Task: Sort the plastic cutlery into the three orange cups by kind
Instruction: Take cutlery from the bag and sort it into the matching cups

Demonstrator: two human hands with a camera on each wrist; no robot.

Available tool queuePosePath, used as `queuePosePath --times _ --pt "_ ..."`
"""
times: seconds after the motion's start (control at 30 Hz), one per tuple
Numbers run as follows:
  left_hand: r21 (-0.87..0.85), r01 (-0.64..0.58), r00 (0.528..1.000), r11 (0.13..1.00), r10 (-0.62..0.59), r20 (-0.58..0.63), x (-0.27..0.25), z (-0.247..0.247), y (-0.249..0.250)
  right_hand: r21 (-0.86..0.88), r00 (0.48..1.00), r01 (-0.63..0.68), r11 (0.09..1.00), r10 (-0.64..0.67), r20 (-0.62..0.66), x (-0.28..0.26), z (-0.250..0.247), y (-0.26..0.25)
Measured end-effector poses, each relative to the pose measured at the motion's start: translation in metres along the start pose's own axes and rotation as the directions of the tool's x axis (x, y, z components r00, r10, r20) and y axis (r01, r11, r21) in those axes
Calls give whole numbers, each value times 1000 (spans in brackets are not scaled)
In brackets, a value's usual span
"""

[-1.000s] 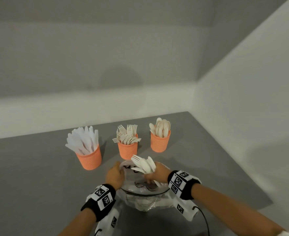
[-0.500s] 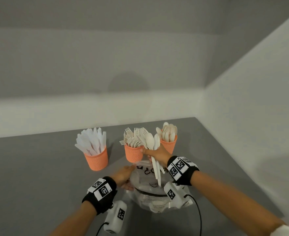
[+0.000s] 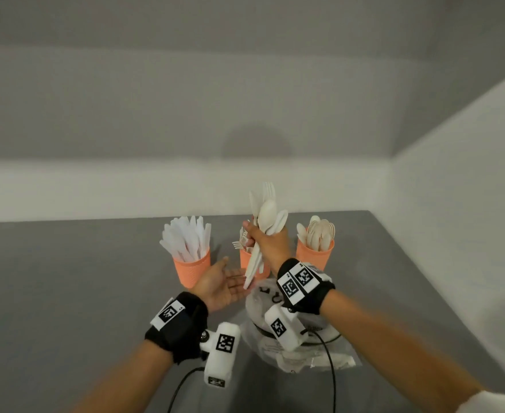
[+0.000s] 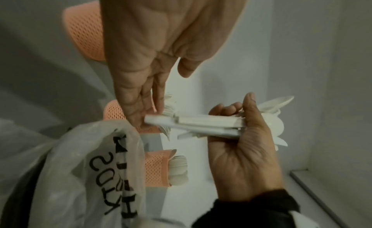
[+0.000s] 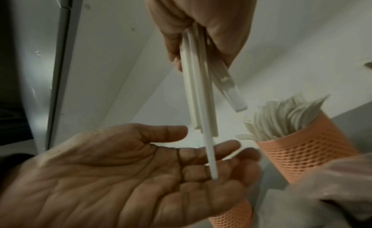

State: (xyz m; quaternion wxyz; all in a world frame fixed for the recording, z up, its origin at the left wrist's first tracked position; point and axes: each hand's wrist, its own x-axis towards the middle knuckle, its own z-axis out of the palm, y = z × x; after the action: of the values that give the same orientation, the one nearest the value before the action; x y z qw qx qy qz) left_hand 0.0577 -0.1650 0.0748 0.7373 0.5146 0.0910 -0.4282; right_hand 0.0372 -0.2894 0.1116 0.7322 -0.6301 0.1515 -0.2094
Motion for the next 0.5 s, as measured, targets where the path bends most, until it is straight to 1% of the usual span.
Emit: queuePosePath --times 0.03,0.1,0.17,0.23,0.3,0.4,0.43,0.47,0.5 --pt "-40 18 1000 999 -18 9 -2 1 0 7 1000 3 1000 -3 -19 0 5 3" --pt "-139 18 999 990 -14 30 -9 5 1 16 999 7 1000 -7 -37 0 14 9" --pt "-204 -6 998 979 20 67 -15 11 4 4 999 13 1000 -13 -44 -4 21 17" --pt "-211 -44 994 976 65 91 -17 14 7 3 998 25 1000 -25 -56 -7 25 24" --pt "-142 -56 990 988 74 120 -16 12 8 13 998 10 1000 -9 -58 -9 26 30" --pt "95 -60 995 994 51 91 -16 9 7 12 997 -32 999 32 -71 -7 24 37" --pt "168 -99 994 981 91 58 -15 8 7 -9 997 -39 999 38 -67 -6 23 38" --pt "216 -165 986 962 162 33 -14 7 8 -32 998 -37 999 35 -54 -5 22 39" --pt "244 -243 970 939 241 38 -13 7 10 -54 999 -23 998 22 -33 -5 20 39"
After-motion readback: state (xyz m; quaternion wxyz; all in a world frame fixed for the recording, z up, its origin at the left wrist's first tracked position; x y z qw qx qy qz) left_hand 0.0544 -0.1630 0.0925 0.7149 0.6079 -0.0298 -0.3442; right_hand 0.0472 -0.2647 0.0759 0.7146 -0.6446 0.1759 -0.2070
